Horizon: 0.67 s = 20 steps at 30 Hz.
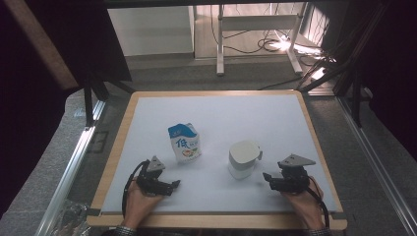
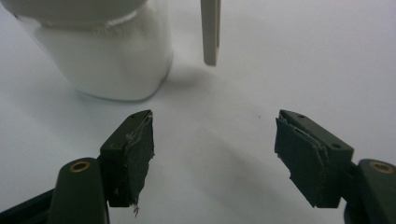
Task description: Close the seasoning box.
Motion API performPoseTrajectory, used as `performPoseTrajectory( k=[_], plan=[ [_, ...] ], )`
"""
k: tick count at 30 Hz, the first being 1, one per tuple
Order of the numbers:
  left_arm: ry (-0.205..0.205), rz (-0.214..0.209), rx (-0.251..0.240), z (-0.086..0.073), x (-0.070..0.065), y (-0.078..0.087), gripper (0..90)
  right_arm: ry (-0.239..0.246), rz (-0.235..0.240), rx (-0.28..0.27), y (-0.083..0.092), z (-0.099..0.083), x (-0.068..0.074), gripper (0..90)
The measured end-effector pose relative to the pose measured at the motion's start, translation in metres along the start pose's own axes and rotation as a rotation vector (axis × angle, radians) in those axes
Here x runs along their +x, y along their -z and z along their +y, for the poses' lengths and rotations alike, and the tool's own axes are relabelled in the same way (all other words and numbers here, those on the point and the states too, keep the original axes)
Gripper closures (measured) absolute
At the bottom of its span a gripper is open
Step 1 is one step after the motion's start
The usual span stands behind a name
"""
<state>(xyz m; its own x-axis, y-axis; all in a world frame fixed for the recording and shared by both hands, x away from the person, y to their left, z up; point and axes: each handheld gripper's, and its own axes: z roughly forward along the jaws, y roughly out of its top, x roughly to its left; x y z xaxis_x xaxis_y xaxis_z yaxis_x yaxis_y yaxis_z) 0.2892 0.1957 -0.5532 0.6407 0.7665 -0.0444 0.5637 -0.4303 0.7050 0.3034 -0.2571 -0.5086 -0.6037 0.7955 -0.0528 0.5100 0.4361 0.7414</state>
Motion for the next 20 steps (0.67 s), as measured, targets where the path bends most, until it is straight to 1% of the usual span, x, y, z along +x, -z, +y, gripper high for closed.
performPoseTrajectory(
  k=[6,9,11,14,20],
  plan=[
    [0.000,0.000,0.000,0.000,0.000,0.000,6.5,-0.014,0.009,0.021,-0.008,-0.011,-0.001,28.7],
    [0.000,0.000,0.000,0.000,0.000,0.000,6.5,-0.010,0.007,0.031,-0.012,-0.016,-0.001,28.6],
    [0.000,0.000,0.000,0.000,0.000,0.000,6.5,-0.002,0.003,0.017,-0.013,-0.017,-0.001,28.2],
    [-0.001,0.000,0.001,0.000,0.000,0.000,6.5,-0.008,0.007,0.007,-0.014,-0.018,-0.001,26.9],
    [0.002,0.002,0.001,0.000,0.000,0.000,6.1,-0.005,0.009,0.010,-0.014,-0.018,-0.001,25.1]
  ],
)
